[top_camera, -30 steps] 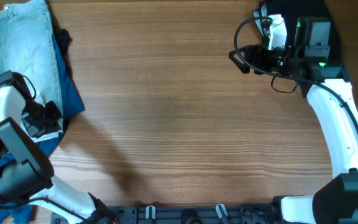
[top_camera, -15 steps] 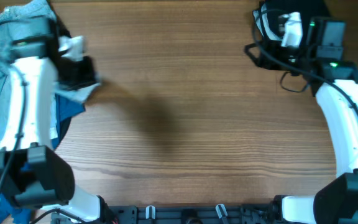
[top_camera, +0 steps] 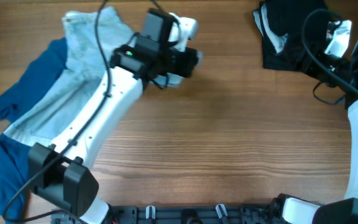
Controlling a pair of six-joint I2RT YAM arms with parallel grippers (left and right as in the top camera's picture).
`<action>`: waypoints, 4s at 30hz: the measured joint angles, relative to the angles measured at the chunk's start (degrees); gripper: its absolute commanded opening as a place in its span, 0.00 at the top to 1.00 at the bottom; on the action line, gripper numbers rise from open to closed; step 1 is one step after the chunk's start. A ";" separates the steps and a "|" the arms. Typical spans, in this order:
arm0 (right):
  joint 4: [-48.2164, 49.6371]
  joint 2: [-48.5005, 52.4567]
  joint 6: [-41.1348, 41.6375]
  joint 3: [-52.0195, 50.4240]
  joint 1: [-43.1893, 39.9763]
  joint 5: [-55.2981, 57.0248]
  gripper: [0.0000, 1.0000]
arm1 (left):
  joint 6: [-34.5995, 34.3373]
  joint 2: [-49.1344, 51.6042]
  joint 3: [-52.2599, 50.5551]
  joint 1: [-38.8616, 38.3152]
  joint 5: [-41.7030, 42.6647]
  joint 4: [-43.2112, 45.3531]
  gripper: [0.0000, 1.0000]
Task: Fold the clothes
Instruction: 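Drag the shorts rightward to the table center with the left gripper, then release the shorts and pull the left gripper back left, then grasp the waistband with the left gripper and the right leg hem with the right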
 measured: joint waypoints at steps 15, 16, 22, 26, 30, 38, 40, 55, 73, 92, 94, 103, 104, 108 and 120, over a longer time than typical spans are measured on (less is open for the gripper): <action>0.04 0.00 0.00 0.00 -1.09 1.16 0.32 | -1.62 0.35 5.05 -6.86 2.45 7.72 0.96; 0.04 0.00 0.00 0.00 -1.09 1.18 0.32 | -1.62 0.50 7.74 -5.25 2.60 7.91 0.96; 0.55 0.00 0.66 0.00 -1.29 1.60 0.32 | -1.64 0.42 25.09 2.40 2.67 10.80 0.96; 0.70 0.00 1.73 0.00 -4.33 1.57 0.32 | -1.64 0.26 28.50 -2.54 4.59 12.57 0.96; 0.59 0.00 2.56 0.00 -11.17 1.57 0.31 | -1.62 1.53 28.55 -11.23 5.97 8.63 0.79; -0.35 0.00 2.99 0.00 -16.24 1.55 0.24 | -1.79 11.26 28.72 -16.61 7.08 -0.02 0.00; -0.35 0.00 3.02 0.00 -16.24 1.55 0.24 | -1.79 12.11 28.72 -16.35 7.06 -0.74 0.00; -0.57 0.00 3.06 0.00 -12.74 1.55 0.25 | 4.26 16.24 29.38 14.97 -19.37 -33.75 0.09; 1.64 7.26 2.89 0.00 -3.02 3.15 0.25 | 5.31 40.19 29.27 23.61 -24.30 -25.31 0.18; 1.27 7.52 2.47 0.00 7.56 13.60 0.25 | 10.95 46.01 30.32 45.92 -34.47 8.79 0.00; 1.11 7.52 2.47 0.00 7.56 13.64 0.25 | 12.55 46.36 30.14 47.52 -34.77 11.52 0.00; 2.03 7.52 2.47 0.00 7.78 13.90 0.18 | 15.28 44.92 29.99 48.81 -35.82 12.33 0.00; 2.27 7.52 2.32 0.00 7.78 13.99 0.16 | 15.21 43.32 29.99 48.48 -35.82 10.34 0.00; 2.80 7.54 0.07 0.00 7.78 12.83 0.12 | 15.17 30.51 29.94 46.14 -29.14 -0.76 0.00; 0.42 9.11 -3.08 0.00 9.55 12.02 0.17 | 21.49 24.30 30.97 27.58 -3.45 -8.31 0.00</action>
